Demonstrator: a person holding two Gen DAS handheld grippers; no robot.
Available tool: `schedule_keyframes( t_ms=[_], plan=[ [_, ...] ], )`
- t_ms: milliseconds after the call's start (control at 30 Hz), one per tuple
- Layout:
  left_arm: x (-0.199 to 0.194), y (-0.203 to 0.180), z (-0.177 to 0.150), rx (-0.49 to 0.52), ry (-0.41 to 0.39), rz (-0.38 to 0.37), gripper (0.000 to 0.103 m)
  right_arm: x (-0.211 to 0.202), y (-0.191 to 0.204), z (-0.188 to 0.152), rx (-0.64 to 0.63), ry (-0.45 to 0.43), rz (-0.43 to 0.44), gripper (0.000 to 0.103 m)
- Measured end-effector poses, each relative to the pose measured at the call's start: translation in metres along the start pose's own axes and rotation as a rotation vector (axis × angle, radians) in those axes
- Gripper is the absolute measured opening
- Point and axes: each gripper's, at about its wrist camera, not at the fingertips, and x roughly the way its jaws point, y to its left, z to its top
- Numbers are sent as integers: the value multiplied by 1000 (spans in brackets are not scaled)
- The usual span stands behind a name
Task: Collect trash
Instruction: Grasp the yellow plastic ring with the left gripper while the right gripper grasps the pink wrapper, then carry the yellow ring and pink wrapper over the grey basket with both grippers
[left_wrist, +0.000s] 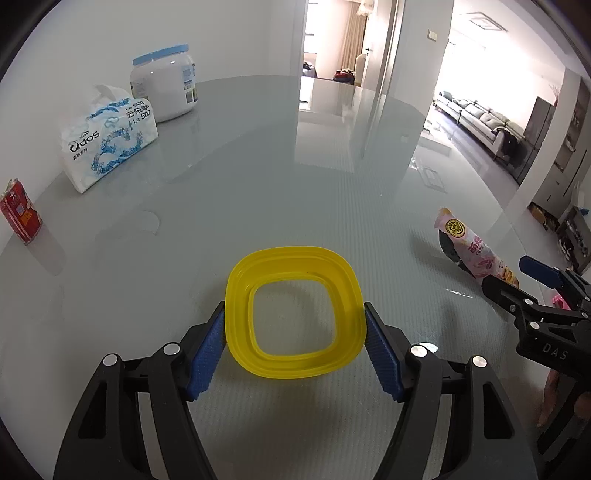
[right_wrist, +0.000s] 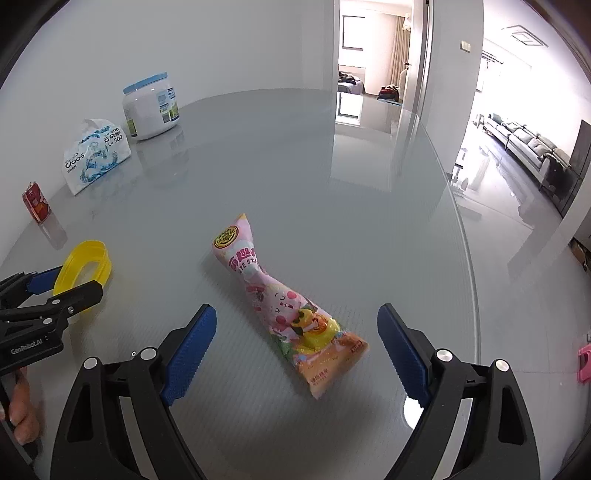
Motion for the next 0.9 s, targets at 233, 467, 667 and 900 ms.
schedule_keyframes(
  t_ms=[233, 467, 667, 900],
  plan=[
    [0, 3, 0, -10, 1, -1, 68, 20, 4, 12, -33, 37, 1, 84],
    [-1, 5, 0, -15, -1, -4, 68, 23, 7, 12, -35, 74, 35, 43],
    [-12, 3, -1, -10, -28, -20, 68, 2, 6, -4, 49, 69, 41, 24],
    [-37, -9, -11, 25, -60, -62, 68, -58, 5, -37, 187, -8, 20, 24]
  ],
)
